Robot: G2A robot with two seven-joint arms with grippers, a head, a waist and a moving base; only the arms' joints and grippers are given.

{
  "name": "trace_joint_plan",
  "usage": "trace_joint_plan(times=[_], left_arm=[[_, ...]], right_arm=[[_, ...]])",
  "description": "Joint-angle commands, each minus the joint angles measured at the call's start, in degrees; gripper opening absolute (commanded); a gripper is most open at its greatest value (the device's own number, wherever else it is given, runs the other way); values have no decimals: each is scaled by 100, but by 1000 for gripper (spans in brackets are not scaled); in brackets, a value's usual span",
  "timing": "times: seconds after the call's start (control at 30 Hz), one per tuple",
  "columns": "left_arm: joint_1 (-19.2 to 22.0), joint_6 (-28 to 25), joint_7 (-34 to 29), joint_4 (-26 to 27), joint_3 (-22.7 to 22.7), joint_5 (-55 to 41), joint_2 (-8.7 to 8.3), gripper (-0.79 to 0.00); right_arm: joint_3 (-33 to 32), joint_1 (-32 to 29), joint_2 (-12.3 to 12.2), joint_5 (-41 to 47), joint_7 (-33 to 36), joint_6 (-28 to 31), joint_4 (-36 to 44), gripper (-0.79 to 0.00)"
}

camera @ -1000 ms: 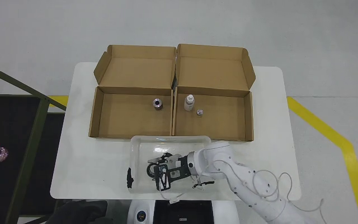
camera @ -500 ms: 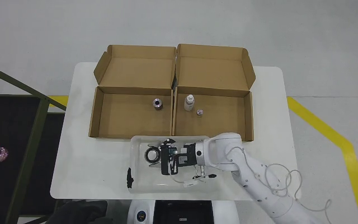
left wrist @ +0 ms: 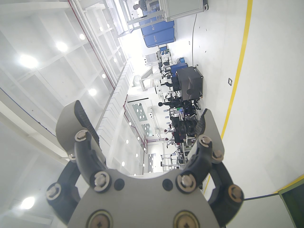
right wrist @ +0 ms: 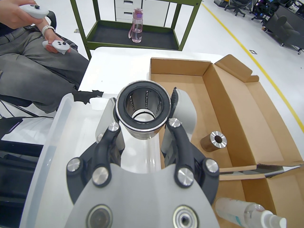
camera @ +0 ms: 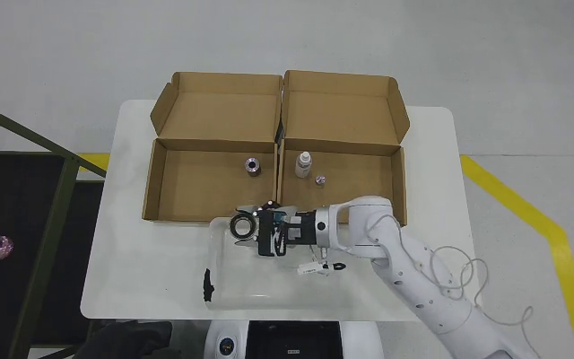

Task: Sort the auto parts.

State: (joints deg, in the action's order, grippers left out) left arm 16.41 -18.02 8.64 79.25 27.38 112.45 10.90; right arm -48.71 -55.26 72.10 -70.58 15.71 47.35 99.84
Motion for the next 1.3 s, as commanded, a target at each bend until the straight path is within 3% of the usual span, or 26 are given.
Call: trace_joint_plan(times=[0.0, 0.6, 1.27], left_arm=[[0, 0, 0, 0, 0, 0, 0, 0], [0, 0, 0, 0, 0, 0, 0, 0], [0, 0, 0, 0, 0, 0, 0, 0]], right_arm=[[42, 147, 31, 20, 7, -82, -105, -785], [773, 1402, 475, 173, 14, -760, -1597, -785], [1256, 1848, 836, -35, 161, -1027, -2814, -785]])
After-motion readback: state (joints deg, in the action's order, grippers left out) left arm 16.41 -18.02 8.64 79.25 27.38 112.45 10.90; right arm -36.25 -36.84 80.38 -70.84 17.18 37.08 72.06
